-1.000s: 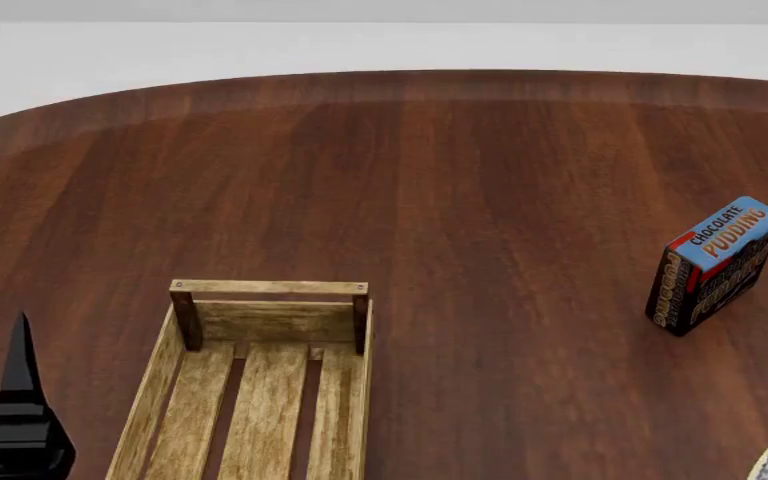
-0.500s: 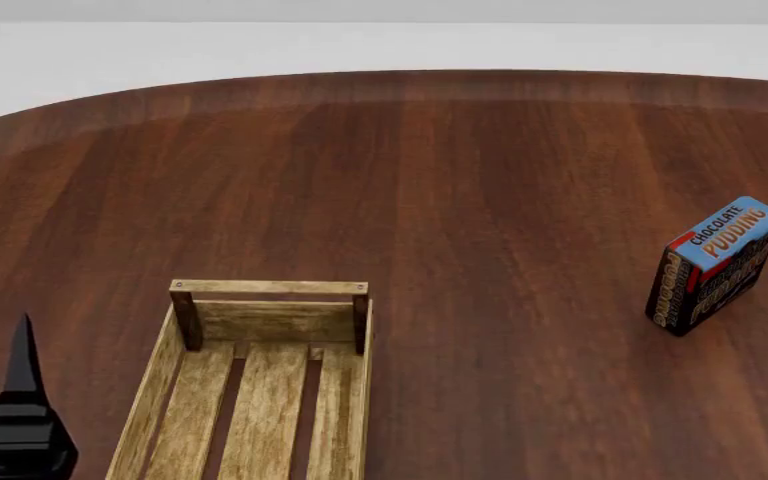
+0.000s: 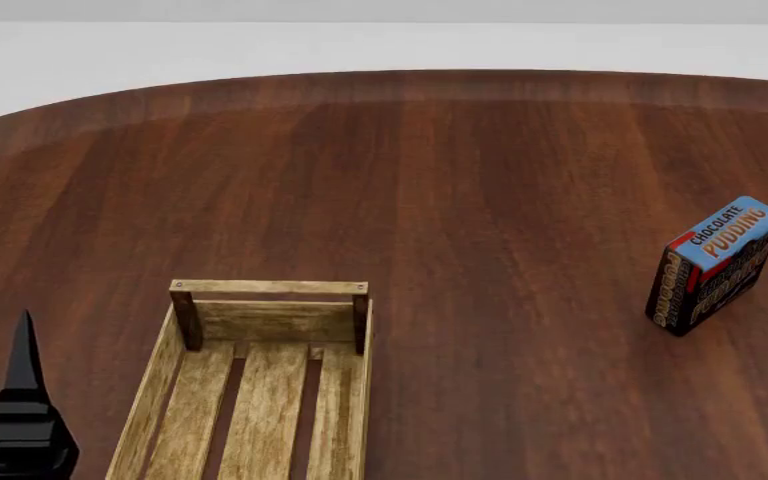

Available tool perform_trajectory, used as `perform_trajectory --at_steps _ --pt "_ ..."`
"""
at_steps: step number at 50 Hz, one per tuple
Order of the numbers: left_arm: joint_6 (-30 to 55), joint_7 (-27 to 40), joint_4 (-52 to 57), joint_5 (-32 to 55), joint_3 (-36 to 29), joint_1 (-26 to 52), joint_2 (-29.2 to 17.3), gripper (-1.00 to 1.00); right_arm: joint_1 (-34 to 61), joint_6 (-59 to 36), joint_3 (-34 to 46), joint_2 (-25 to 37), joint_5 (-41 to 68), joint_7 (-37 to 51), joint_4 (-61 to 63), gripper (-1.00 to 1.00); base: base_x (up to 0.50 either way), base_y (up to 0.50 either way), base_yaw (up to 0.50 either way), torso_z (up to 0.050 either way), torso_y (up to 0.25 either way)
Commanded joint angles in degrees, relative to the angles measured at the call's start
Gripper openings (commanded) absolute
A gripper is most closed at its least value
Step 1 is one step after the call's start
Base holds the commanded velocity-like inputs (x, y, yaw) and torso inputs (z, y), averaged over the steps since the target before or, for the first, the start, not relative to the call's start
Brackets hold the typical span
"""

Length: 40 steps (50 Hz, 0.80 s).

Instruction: Stack the left bowl on the right bowl and place them in the tray.

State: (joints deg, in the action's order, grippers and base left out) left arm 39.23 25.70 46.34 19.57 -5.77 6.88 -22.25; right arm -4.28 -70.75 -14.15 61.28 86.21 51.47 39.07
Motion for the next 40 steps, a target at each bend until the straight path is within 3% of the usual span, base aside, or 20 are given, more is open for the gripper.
perform_trajectory --at_steps 1,40 --pt "-0.28 0.12 -0.25 0.11 -0.12 0.04 -0.12 1.0 4.14 -0.44 3.02 0.47 -1.68 -0.97 -2.68 -1.0 0.0 0.0 0.0 0.0 0.0" --pt "-0.94 0.86 -0.55 0.11 -1.05 -0.34 -0.43 1.0 13.56 0.13 16.05 -3.48 -11.22 -8.87 -10.33 -1.0 0.0 0.0 0.0 0.0 0.001"
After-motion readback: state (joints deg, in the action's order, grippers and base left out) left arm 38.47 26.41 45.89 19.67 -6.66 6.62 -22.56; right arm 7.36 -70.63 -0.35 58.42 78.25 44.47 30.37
